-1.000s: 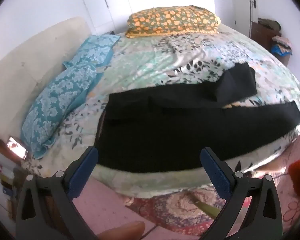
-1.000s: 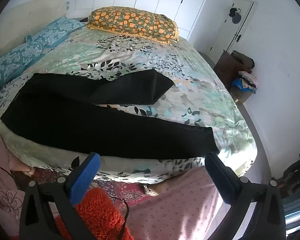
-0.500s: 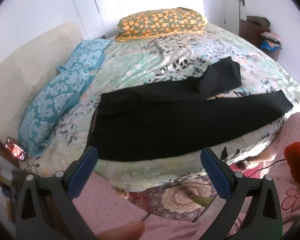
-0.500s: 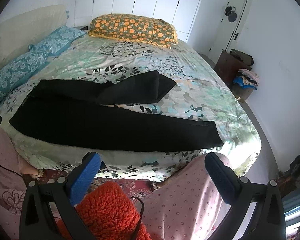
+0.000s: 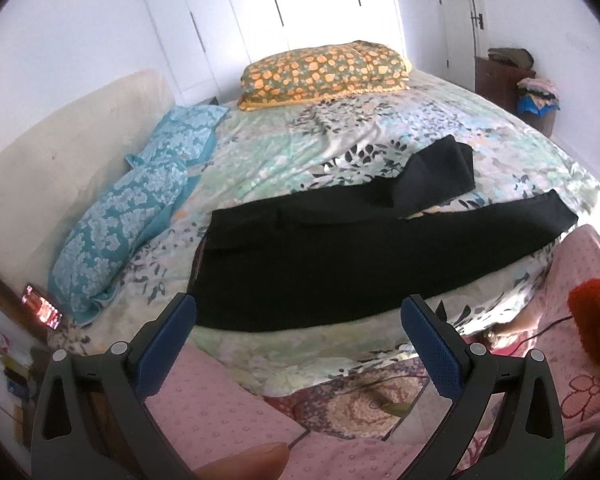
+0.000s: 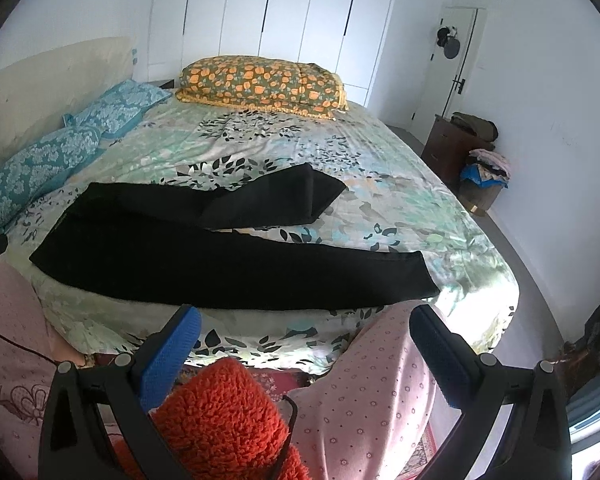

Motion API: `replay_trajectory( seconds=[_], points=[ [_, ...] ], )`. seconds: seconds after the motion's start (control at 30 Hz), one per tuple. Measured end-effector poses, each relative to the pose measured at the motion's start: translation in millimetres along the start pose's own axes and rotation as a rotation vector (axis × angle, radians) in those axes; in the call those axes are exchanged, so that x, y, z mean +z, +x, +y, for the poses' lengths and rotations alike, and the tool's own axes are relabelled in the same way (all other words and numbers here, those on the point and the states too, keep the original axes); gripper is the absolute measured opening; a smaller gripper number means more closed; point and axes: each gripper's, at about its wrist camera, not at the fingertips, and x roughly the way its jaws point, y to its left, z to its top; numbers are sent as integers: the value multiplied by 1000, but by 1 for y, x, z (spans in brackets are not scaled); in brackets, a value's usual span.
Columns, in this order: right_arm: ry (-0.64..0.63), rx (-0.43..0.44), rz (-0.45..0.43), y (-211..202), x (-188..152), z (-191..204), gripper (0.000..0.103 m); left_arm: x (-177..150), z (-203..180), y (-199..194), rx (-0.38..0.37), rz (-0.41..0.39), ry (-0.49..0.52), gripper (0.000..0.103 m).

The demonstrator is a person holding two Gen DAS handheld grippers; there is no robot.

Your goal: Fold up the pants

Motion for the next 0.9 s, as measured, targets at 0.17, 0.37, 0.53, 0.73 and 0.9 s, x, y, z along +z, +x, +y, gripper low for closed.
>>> replay_trajectory(
  seconds=[0.17,0.37,0.53,0.73,0.9],
  points=[
    [6,2,-8,-1,0,-1,103,-1,-5,-2,0,-5,17,102],
    [-27,6,-11,0,1,6,103,-2,-6,-1,4,2,27,102],
    [-37,7,0,3,1,8,103,-2,-6,3,2,11,19,102],
    [-40,8,9,6,1,9,103,-3,-9,7,-3,24,24,102],
    [-48,11,15,8,3,13,103,-4,-6,8,1,31,19,102]
  ],
)
